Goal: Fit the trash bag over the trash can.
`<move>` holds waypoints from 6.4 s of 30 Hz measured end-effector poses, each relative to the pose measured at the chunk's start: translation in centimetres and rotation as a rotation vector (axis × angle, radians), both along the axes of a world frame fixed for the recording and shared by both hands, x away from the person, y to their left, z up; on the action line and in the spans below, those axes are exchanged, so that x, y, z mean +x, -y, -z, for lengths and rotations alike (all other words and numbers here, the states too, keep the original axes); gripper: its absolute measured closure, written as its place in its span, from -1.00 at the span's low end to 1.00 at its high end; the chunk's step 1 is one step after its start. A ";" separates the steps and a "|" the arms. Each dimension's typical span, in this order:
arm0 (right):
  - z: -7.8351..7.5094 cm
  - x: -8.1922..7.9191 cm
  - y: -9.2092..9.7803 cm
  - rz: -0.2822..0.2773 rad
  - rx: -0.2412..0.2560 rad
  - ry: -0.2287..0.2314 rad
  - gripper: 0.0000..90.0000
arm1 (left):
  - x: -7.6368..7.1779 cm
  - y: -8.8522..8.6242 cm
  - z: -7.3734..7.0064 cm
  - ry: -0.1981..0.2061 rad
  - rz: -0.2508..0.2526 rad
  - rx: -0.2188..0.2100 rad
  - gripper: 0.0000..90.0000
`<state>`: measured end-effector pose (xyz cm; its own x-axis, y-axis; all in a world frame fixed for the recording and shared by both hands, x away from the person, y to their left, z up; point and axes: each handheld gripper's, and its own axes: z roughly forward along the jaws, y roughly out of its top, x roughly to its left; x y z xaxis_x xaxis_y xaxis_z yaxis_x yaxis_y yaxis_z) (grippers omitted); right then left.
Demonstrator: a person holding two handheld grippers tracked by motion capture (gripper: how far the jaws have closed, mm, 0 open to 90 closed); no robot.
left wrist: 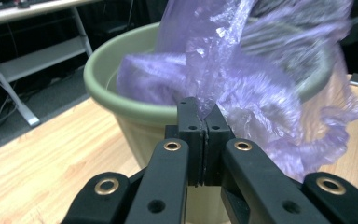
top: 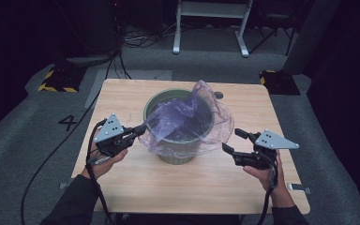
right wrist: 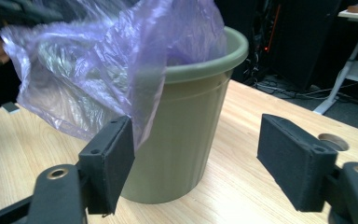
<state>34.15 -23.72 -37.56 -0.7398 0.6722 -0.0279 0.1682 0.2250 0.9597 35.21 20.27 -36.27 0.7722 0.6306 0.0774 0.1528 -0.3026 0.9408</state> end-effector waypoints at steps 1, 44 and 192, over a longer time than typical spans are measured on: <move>-0.3 -0.2 0.3 0.004 0.006 0.002 -0.42 | 0.1 -0.1 0.1 -0.004 0.000 0.001 0.98; -7.1 5.3 -5.5 0.154 -0.129 0.152 0.77 | 2.5 -0.4 3.8 -0.102 0.004 0.062 0.86; -2.4 6.1 -1.6 0.159 -0.302 0.119 -0.09 | 2.4 0.8 3.9 -0.007 0.087 0.172 0.88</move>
<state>40.26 -22.09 -35.20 -0.6063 0.7268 -0.3228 0.1148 0.4816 0.8689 37.62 19.52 -40.19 0.8240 0.5395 0.1730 0.1253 -0.4713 0.8730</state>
